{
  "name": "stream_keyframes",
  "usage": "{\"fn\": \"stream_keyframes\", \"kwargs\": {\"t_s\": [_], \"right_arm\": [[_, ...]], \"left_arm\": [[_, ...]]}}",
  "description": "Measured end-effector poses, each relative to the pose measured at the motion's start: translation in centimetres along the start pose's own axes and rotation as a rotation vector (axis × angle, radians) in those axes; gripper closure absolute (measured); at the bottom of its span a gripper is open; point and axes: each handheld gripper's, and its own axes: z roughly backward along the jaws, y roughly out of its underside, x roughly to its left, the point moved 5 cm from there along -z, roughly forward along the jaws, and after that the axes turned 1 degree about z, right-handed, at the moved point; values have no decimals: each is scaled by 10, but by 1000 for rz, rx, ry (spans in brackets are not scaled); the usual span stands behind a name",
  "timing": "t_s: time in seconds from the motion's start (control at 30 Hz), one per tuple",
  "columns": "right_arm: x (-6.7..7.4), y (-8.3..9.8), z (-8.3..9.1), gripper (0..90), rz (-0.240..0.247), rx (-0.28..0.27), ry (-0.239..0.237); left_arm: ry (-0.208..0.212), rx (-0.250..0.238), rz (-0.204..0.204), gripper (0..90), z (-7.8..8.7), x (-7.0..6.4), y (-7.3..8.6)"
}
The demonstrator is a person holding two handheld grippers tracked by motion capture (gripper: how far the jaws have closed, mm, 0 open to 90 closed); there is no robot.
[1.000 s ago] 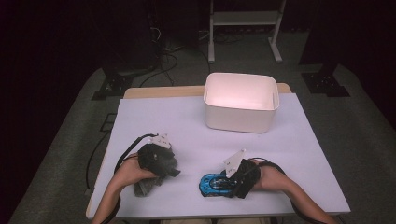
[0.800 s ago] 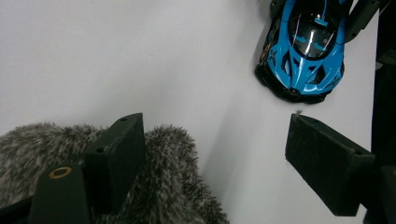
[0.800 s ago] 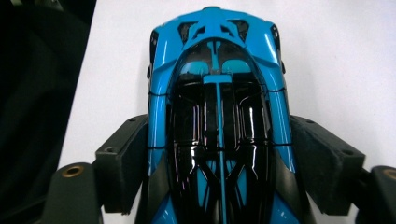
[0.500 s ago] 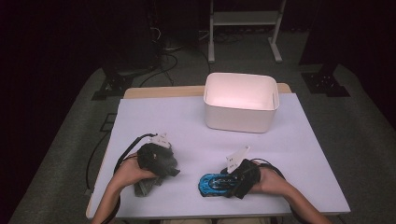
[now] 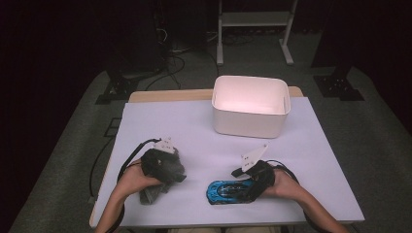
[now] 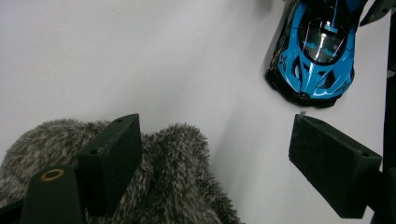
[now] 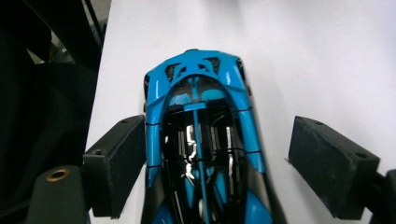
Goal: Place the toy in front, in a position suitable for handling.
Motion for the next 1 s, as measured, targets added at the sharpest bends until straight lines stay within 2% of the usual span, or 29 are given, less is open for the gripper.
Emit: {"fn": "stream_keyframes", "kwargs": {"t_s": [0.17,0.3,0.47,0.53,0.63,0.8,1.0], "right_arm": [[-5,-3,6,165,-27,-13,4],[-11,-8,12,166,-44,3,12],[-21,-18,23,166,-21,15,44],[-25,-23,27,165,-22,19,54],[-32,-30,34,165,-16,31,62],[-43,-41,47,165,-9,41,95],[-55,-51,60,165,0,44,122]], "left_arm": [[-10,-7,12,131,-1,2,2],[-20,-4,19,116,-1,5,4],[-37,1,27,100,0,8,7],[-37,-9,38,96,0,8,7],[-44,-7,23,88,1,10,7],[-64,-23,31,65,3,11,5],[-66,-38,43,65,6,13,5]]}}
